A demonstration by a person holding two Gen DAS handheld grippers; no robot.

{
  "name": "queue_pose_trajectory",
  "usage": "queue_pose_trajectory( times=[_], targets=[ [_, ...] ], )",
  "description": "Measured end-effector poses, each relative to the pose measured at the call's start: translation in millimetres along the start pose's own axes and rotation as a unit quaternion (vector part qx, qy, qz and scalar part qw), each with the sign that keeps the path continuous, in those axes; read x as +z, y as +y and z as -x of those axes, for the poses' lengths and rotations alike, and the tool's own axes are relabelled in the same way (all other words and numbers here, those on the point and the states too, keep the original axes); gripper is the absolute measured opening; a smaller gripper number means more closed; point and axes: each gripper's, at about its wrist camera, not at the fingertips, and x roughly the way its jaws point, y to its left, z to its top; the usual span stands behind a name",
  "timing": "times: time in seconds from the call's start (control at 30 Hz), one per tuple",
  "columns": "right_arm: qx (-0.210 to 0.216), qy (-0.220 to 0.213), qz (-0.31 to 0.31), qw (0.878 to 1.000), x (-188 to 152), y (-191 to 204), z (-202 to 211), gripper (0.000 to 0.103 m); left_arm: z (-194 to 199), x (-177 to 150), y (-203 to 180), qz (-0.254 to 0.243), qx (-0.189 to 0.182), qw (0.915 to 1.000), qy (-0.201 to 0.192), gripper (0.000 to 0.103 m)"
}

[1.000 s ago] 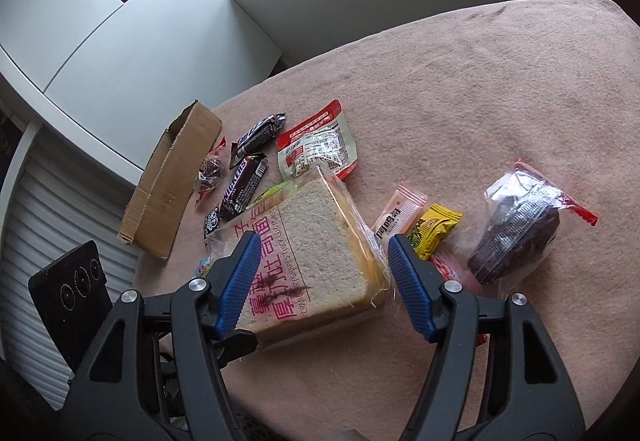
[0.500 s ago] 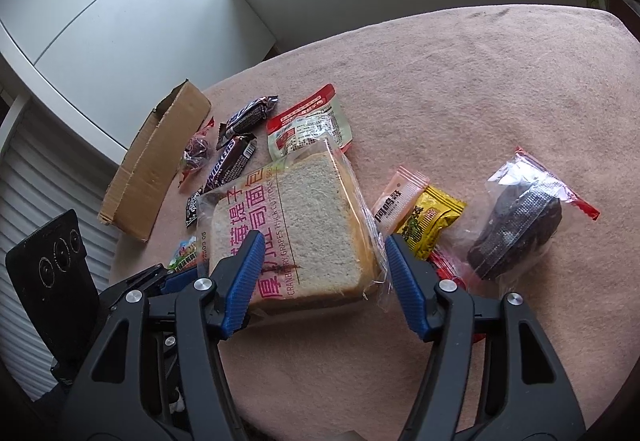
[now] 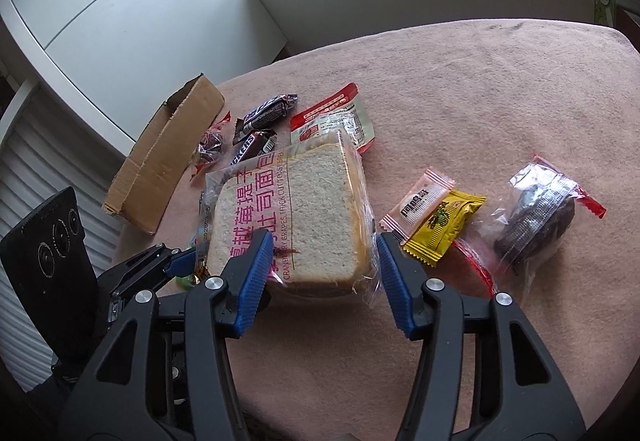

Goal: Organize snacks
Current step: 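Lift the bagged bread and lower it into the cardboard box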

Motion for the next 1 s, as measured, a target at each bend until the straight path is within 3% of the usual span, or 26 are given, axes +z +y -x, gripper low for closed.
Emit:
queue_pose_trajectory(
  times=[0.3, 0.7, 1.0],
  targets=[
    [0.012, -0.028, 0.027, 0.999, 13.5, 32.0, 10.1, 0.055, 35.4, 3.8, 7.4, -0.024, 0.027, 0.9983, -0.046, 0.060],
    [0.043, -0.040, 0.086, 0.995, 46.2, 117.1, -12.0, 0.055, 89.0, 9.8, 58.0, 0.016, 0.061, 0.9914, -0.115, 0.060],
    [0.074, -0.035, 0.132, 0.988, 65.8, 191.9, -48.8, 0.055, 133.4, 1.9, 114.0, 0.061, 0.095, 0.9803, -0.162, 0.060]
  ],
)
